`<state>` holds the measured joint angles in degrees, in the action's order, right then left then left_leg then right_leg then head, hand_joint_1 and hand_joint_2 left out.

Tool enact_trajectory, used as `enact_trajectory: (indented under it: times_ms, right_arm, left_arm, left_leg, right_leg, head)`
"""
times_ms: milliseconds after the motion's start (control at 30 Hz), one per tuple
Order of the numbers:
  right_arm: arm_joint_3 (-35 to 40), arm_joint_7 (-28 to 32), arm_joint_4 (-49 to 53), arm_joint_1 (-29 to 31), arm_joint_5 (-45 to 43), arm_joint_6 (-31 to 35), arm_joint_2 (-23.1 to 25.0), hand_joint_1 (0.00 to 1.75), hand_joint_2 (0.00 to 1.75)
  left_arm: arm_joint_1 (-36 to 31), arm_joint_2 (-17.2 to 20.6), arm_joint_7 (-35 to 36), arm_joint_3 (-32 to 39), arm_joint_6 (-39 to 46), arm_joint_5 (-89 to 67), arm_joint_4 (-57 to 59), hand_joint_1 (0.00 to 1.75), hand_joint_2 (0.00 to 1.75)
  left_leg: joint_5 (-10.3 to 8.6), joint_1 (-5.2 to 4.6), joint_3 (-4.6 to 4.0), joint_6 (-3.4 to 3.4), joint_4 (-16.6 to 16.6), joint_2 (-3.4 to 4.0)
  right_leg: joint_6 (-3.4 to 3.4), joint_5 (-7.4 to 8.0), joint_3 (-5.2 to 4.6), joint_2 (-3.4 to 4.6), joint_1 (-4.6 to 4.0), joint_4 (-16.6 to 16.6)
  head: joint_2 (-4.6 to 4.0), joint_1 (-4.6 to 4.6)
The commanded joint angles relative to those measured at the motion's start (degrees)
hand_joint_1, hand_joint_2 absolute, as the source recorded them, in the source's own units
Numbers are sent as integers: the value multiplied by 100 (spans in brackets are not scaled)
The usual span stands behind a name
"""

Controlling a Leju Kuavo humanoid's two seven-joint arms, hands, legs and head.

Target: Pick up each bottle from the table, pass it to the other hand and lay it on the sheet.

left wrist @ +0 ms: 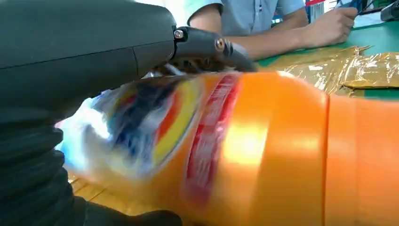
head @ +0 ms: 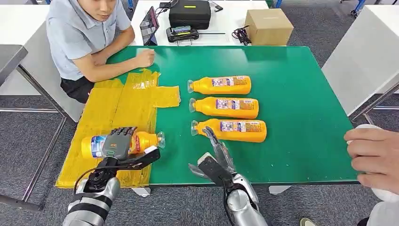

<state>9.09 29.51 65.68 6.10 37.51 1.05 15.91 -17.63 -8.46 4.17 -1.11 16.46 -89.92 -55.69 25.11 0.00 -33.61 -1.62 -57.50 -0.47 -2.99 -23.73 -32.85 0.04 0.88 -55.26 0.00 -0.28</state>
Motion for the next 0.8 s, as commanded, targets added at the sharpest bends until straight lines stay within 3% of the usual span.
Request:
enact_trajectory:
  times_ms: [33,300,467,667,767,800]
  right_arm:
    - [-23,21,-338,190,-17,24,-77,0,175]
    - [-19,18,-359,193,-1,39,-108,0,175]
    - [1,10,-173,84,110,177,-120,0,175]
    - [137,-240,804,-321,1021,829,-274,0,175]
    - [192,-529,1384,-517,1456,878,-444,0,175]
    - [217,-609,1441,-508,1663,907,-514,0,175]
  left_arm:
    - [-152,76,-13,133,-96,-8,590,0,175]
    - [-139,-4,-145,245,-152,-8,732,0,175]
    - [110,-63,-135,21,123,-8,226,0,175]
    - [960,-345,-348,-471,359,-8,-1689,0,175]
    - [1519,-631,-649,-619,379,30,-2754,0,175]
    - [1602,-742,-1000,-594,250,767,-2946,0,175]
  left_leg:
    - [1,1,13,5,5,8]
    - [0,1,22,8,7,10]
    - [1,2,27,8,6,10]
    - [5,-1,13,5,-2,2]
    - [14,3,8,7,-11,-3]
    - [14,0,-3,5,-14,-3]
  right_leg:
    - [7,1,10,6,-2,4]
    - [10,0,18,7,-2,4]
    - [10,0,24,6,-2,4]
    - [5,-6,11,-1,0,-2]
    - [7,-15,10,-7,-3,-6]
    - [4,-16,0,-7,-1,-8]
  head:
    - [0,0]
    - [0,0]
    - [0,0]
    - [0,0]
    - [0,0]
    - [0,2]
